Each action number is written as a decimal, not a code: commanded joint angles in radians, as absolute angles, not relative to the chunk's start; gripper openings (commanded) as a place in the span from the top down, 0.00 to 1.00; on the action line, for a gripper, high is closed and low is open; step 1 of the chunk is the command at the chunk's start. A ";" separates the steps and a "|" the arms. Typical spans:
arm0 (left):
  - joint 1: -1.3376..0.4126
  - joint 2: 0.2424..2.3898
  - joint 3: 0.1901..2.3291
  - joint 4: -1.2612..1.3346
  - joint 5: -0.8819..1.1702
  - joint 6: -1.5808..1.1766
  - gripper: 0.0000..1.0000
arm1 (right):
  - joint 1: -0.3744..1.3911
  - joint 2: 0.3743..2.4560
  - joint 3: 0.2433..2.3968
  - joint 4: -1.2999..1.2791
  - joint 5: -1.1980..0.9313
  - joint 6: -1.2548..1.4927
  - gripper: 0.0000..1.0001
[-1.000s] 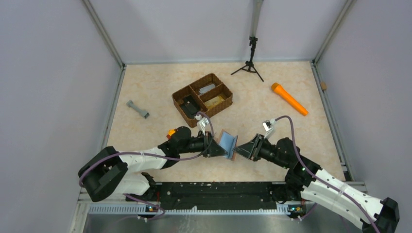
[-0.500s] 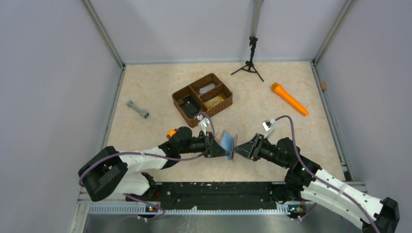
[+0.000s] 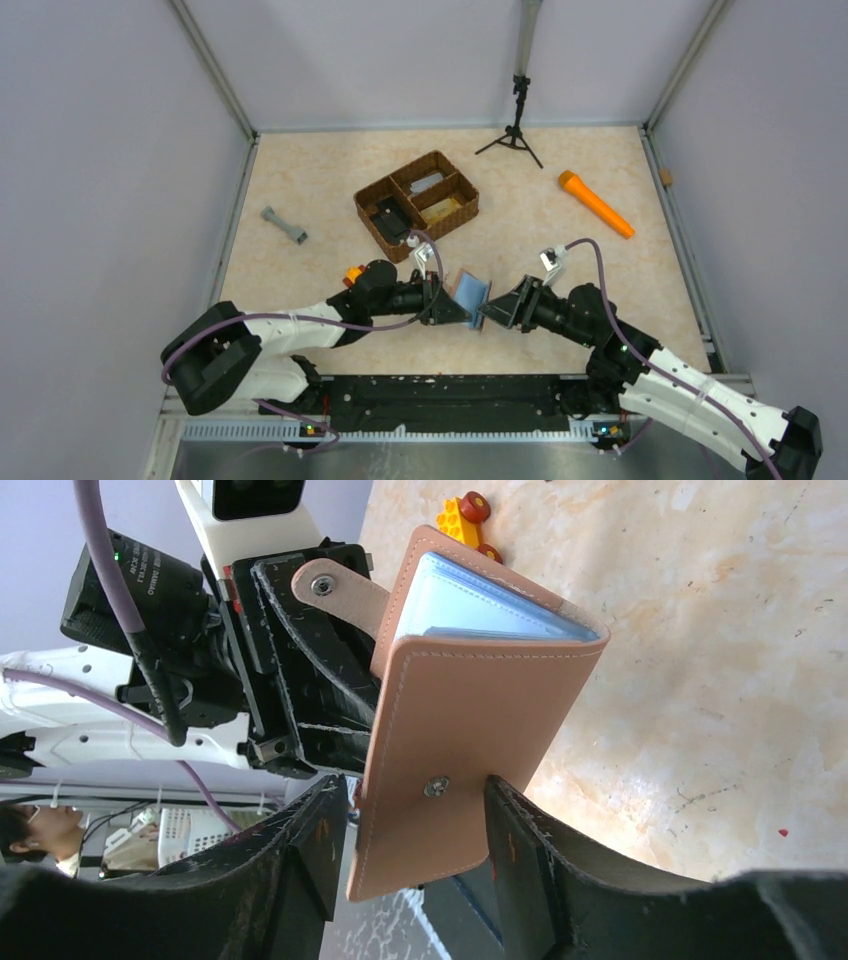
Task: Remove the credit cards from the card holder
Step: Remove the credit card from the card holder.
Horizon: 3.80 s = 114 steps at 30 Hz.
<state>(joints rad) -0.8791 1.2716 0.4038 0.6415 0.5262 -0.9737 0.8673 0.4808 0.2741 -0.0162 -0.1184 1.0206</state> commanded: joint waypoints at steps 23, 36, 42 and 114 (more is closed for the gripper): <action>-0.887 1.280 0.414 0.746 0.449 -0.979 1.00 | 0.865 0.430 0.274 -0.052 -0.141 0.978 0.26; -0.864 1.200 0.376 0.687 0.368 -0.974 1.00 | 0.864 0.270 0.291 -0.246 -0.088 0.947 0.43; -0.864 1.184 0.376 0.677 0.373 -0.971 1.00 | 0.864 0.240 0.285 -0.274 -0.059 0.962 0.56; -0.873 1.274 0.425 0.772 0.528 -1.012 1.00 | 0.864 0.267 0.195 -0.008 -0.008 1.026 1.00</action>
<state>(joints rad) -0.8593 1.2682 0.3798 0.6804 0.4782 -0.9947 0.8677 0.2752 0.2161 -0.1177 -0.0319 1.0225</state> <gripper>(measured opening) 0.067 0.033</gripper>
